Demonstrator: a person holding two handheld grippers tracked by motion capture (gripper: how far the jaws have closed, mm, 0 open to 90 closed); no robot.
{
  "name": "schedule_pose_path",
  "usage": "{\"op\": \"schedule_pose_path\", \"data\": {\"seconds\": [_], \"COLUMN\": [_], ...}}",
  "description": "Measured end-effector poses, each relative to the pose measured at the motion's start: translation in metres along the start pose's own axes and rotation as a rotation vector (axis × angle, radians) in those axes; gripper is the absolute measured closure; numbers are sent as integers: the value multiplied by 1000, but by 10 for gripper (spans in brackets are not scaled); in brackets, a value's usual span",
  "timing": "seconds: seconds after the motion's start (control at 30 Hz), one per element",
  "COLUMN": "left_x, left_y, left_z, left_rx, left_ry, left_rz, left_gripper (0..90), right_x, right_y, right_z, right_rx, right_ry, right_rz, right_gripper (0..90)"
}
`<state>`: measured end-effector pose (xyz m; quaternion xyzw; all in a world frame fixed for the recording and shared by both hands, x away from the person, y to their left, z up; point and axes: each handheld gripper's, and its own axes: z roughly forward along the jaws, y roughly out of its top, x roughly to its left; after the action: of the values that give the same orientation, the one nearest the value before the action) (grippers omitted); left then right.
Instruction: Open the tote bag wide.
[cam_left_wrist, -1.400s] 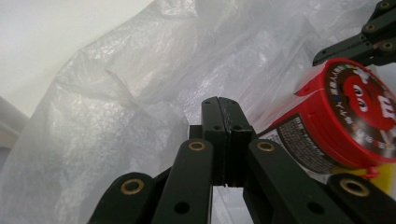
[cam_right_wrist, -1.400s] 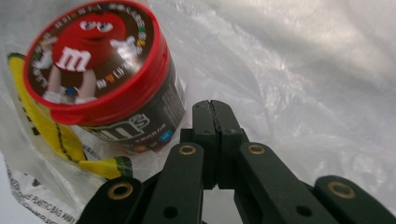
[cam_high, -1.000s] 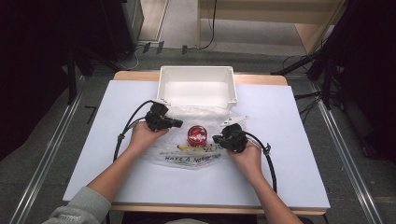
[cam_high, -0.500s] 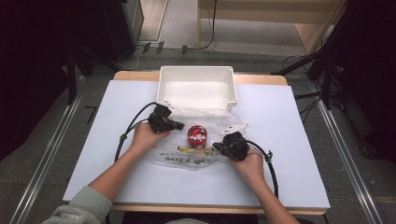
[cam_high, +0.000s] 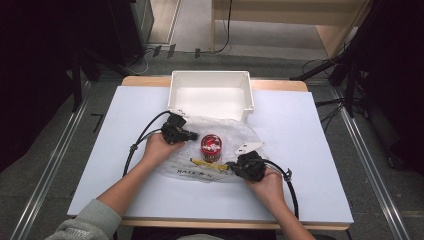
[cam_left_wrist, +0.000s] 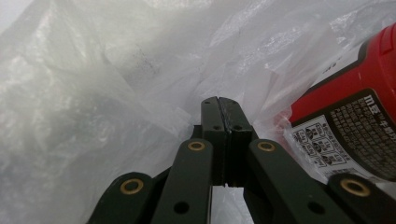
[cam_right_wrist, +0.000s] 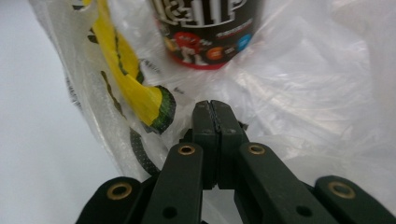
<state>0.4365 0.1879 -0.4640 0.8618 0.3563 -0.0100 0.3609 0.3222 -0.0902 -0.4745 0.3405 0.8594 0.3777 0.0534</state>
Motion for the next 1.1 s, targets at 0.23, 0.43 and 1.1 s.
{"op": "schedule_pose_path", "data": {"seconds": [0.23,0.43,1.1], "left_x": [-1,1,0], "left_y": [2,3,9], "left_z": [2,2,-4], "left_rx": [-10,-14,-54], "left_ry": [20,33,44], "left_rz": [0,-15,-28], "left_gripper": [900,900,900], "right_x": [12,23,33], "right_y": [-7,-11,-11], "right_z": [-3,-6,-10], "right_rx": [-1,10,13], "right_ry": [21,33,72], "right_rz": [-34,-57,-68], "right_gripper": [900,900,900]}}
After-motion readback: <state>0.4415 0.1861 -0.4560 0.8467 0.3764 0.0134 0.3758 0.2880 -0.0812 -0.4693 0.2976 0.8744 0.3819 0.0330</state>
